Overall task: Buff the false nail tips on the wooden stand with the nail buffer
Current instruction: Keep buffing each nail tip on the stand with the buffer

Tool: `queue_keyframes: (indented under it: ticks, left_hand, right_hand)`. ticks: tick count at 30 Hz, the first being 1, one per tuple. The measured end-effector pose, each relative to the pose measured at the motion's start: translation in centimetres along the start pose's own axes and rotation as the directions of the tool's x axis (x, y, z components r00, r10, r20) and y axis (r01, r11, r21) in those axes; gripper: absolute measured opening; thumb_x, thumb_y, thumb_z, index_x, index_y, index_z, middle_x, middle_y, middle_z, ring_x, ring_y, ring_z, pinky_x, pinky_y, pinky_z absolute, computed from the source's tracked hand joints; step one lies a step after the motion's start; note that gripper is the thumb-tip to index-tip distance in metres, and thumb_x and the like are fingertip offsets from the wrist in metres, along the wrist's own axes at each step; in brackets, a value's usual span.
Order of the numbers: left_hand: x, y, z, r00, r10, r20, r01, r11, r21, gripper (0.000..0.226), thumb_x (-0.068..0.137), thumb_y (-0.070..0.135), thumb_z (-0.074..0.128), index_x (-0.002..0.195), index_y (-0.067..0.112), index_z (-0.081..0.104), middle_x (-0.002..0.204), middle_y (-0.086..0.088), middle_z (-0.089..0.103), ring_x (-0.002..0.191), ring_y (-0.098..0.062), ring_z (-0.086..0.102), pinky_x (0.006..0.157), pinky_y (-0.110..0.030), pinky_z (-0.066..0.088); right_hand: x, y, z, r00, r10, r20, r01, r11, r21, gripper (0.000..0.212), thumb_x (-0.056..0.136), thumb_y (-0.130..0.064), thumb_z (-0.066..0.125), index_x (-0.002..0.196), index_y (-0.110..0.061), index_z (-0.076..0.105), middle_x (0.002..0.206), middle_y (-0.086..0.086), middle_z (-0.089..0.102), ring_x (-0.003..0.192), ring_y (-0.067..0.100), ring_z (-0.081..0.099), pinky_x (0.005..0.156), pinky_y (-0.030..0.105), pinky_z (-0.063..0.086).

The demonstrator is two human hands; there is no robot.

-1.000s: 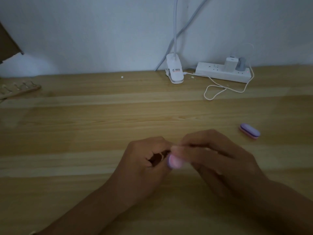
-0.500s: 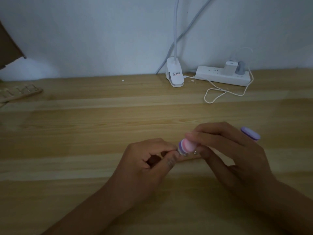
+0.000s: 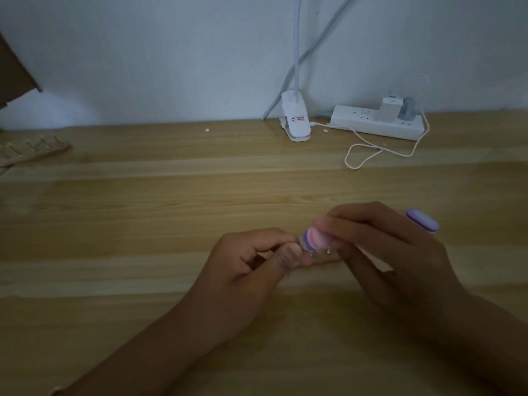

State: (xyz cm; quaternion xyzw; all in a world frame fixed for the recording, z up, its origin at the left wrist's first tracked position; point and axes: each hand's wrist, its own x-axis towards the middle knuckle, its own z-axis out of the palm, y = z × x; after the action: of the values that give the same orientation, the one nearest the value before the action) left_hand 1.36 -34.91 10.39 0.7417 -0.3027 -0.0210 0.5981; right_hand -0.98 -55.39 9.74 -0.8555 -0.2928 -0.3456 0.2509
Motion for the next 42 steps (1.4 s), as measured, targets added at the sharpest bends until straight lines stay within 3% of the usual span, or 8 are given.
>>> queue_keyframes:
  ticks: [4, 13, 17, 20, 24, 29, 34, 42]
  left_hand:
    - [0.0, 0.1, -0.1, 1.000, -0.008, 0.028, 0.010, 0.997, -0.079, 0.015, 0.090, 0.020, 0.063, 0.087, 0.011, 0.075, 0.070, -0.007, 0.065, 0.065, -0.003, 0.055, 0.058, -0.015, 0.041]
    - [0.0, 0.3, 0.1, 0.999, -0.036, 0.011, 0.037, 0.988, -0.151, 0.025, 0.093, 0.009, 0.054, 0.074, 0.017, 0.069, 0.057, 0.015, 0.051, 0.048, 0.006, 0.044, 0.050, -0.005, 0.032]
    - [0.1, 0.3, 0.1, 0.999, -0.044, 0.006, 0.045, 0.986, -0.160, 0.026, 0.093, 0.011, 0.052, 0.072, 0.015, 0.067, 0.055, 0.014, 0.051, 0.044, 0.006, 0.044, 0.048, -0.004, 0.031]
    - [0.1, 0.3, 0.2, 0.999, -0.040, 0.016, 0.043, 0.979, -0.200, 0.027, 0.093, 0.009, 0.050, 0.073, 0.018, 0.066, 0.053, 0.017, 0.052, 0.043, 0.006, 0.045, 0.047, -0.003, 0.032]
    - [0.1, 0.0, 0.0, 0.998, -0.060, 0.021, 0.062, 0.980, -0.187, 0.027, 0.094, 0.014, 0.050, 0.074, 0.004, 0.065, 0.057, 0.012, 0.050, 0.043, 0.005, 0.041, 0.046, -0.005, 0.030]
    - [0.1, 0.1, 0.0, 0.998, -0.042, 0.038, 0.049, 0.982, -0.181, 0.028, 0.095, 0.015, 0.051, 0.071, 0.016, 0.065, 0.055, 0.015, 0.050, 0.044, 0.005, 0.042, 0.047, -0.004, 0.031]
    - [0.1, -0.1, 0.0, 0.996, -0.066, 0.055, 0.076, 0.974, -0.212, 0.027, 0.095, 0.016, 0.048, 0.076, 0.009, 0.066, 0.058, 0.009, 0.050, 0.043, 0.004, 0.041, 0.046, -0.006, 0.032]
    - [0.2, -0.5, 0.0, 0.996, -0.081, 0.026, 0.085, 0.975, -0.204, 0.030, 0.093, 0.019, 0.051, 0.075, -0.003, 0.061, 0.058, 0.006, 0.047, 0.044, 0.003, 0.038, 0.045, -0.008, 0.030]
  right_hand:
    - [-0.7, -1.2, 0.5, 0.999, -0.033, 0.023, 0.029, 0.989, 0.146, 0.024, 0.103, -0.014, 0.054, 0.122, -0.013, 0.069, 0.117, -0.001, 0.065, 0.104, 0.014, 0.065, 0.090, 0.024, 0.048]
    - [-0.4, -0.6, 0.4, 0.993, -0.118, 0.008, 0.117, 0.991, 0.062, 0.029, 0.094, 0.001, 0.061, 0.121, -0.008, 0.066, 0.113, 0.006, 0.066, 0.102, 0.015, 0.065, 0.091, 0.024, 0.048]
    - [0.1, 0.3, -0.1, 0.998, -0.061, -0.015, 0.061, 0.998, -0.014, 0.028, 0.089, 0.003, 0.064, 0.115, -0.006, 0.069, 0.108, 0.009, 0.068, 0.100, 0.012, 0.063, 0.097, 0.011, 0.038]
    - [-0.4, -1.0, 0.6, 0.995, -0.103, -0.002, 0.102, 0.990, 0.093, 0.024, 0.096, -0.004, 0.059, 0.118, -0.010, 0.068, 0.113, 0.005, 0.066, 0.102, 0.013, 0.064, 0.092, 0.022, 0.046]
    - [-0.1, 0.1, 0.2, 0.995, -0.097, -0.012, 0.097, 0.995, 0.037, 0.024, 0.094, -0.002, 0.059, 0.116, -0.009, 0.068, 0.109, 0.006, 0.065, 0.101, 0.013, 0.062, 0.095, 0.017, 0.043]
    - [-0.5, -0.1, 0.6, 0.991, -0.132, 0.008, 0.131, 0.989, 0.066, 0.029, 0.094, -0.001, 0.061, 0.121, -0.011, 0.064, 0.113, 0.006, 0.066, 0.104, 0.014, 0.063, 0.092, 0.023, 0.047]
    - [0.3, 0.9, 0.2, 0.996, -0.070, -0.046, 0.067, 0.996, -0.064, 0.021, 0.092, -0.003, 0.059, 0.108, -0.003, 0.072, 0.104, 0.009, 0.068, 0.100, 0.012, 0.060, 0.098, 0.006, 0.030]
    - [-0.2, 0.6, 0.8, 0.998, -0.066, -0.005, 0.066, 0.995, 0.075, 0.025, 0.093, -0.002, 0.058, 0.116, -0.001, 0.068, 0.110, 0.013, 0.066, 0.101, 0.021, 0.064, 0.089, 0.032, 0.051]
